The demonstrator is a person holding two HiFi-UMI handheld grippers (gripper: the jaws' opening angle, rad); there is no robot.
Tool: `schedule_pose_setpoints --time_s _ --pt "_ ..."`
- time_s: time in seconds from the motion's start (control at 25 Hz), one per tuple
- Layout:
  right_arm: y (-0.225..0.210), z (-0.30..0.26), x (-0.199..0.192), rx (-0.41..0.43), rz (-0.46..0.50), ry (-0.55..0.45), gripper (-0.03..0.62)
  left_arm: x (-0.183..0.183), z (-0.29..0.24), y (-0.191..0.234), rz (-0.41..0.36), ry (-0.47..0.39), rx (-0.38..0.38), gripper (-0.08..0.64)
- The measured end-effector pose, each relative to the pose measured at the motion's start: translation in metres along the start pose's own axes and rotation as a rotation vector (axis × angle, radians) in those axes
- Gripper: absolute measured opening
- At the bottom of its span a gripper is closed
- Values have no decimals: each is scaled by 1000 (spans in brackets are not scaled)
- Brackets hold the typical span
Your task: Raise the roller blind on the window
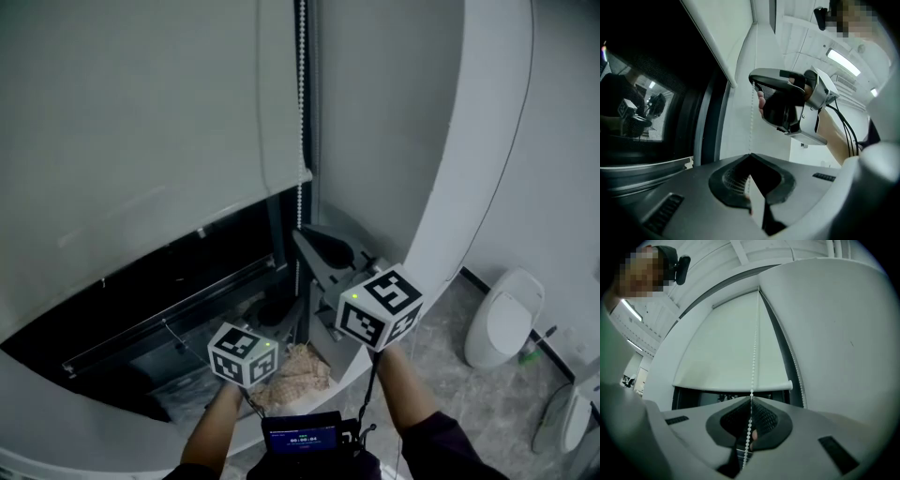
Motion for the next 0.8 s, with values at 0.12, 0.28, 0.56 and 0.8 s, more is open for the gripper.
schedule_pose_setpoints --time_s 0.12,0.28,0.56,0.8 --pt "-1 0 0 3 -3 -11 11 2 2 0 -19 -18 -13 11" --pt "-11 0 1 -29 -19 -8 11 37 7 1 -43 -109 -31 11" --pt "-7 25 -65 -47 -35 132 11 131 -5 -2 -79 -280 -20 12" --pt "8 48 -110 -60 -86 207 9 166 -18 -9 -158 -316 -46 12"
Point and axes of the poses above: the fingertips, and each gripper's own axes: z backward along the fingers, y to its left, x out of its top, the point moved 3 cm from there along z, backward along the fingers, and after that the axes turned 12 degrees about -y, right-handed, at the moved point
